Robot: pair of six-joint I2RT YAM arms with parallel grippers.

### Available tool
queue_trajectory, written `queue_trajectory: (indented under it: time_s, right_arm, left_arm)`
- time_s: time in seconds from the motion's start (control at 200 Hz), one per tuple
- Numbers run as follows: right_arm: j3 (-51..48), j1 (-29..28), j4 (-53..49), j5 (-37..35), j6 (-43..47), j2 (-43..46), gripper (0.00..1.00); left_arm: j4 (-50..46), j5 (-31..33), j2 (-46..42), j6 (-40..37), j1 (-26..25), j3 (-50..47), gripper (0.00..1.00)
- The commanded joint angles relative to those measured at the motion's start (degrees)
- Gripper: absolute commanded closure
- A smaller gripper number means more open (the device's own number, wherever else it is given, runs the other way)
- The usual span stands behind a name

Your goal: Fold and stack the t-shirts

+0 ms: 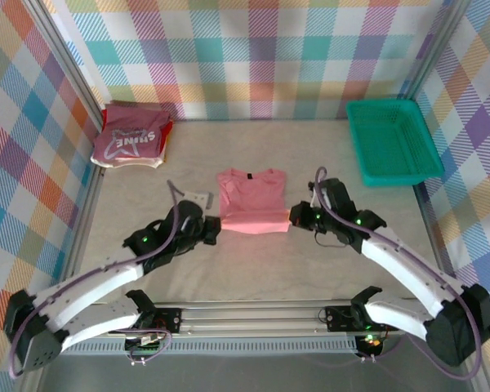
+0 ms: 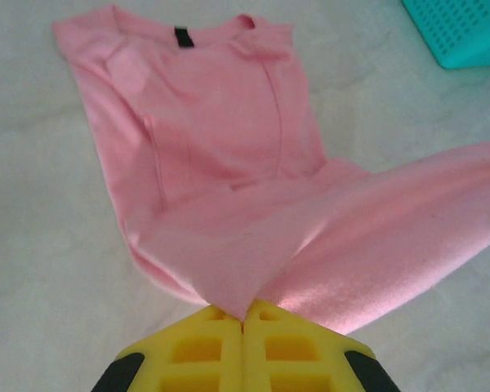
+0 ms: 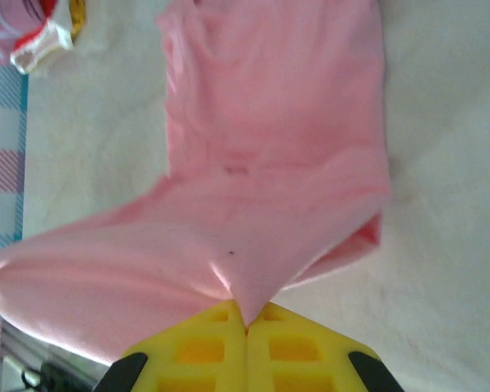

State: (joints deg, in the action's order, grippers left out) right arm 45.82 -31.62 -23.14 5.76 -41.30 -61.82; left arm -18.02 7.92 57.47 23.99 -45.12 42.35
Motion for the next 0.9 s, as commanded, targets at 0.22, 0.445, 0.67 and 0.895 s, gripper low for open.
queue_trajectory:
  time_s: [0.22,0.445,0.67,0.895]
  right_arm:
    - [9.28,5.09,5.74,-2.81,7.16,-14.35,1.00]
    - [15.72,8.10,8.10,0.54,9.60,-23.57,1.00]
    - [22.16,9.80,9.80,2.15,9.98,-32.24,1.00]
    - [34.55,12.23,8.57,2.37,10.28,-44.24,0.76]
  left_arm:
    - [9.91,-2.76,14.48,-8.42,10.41,7.93,1.00]
    - [8.21,-5.82,22.42,-11.42,14.16,13.97,1.00]
    - [9.24,-5.05,29.72,-14.60,17.00,18.75,1.00]
    - [8.47,-2.43,42.48,-21.08,20.59,30.43,0.68]
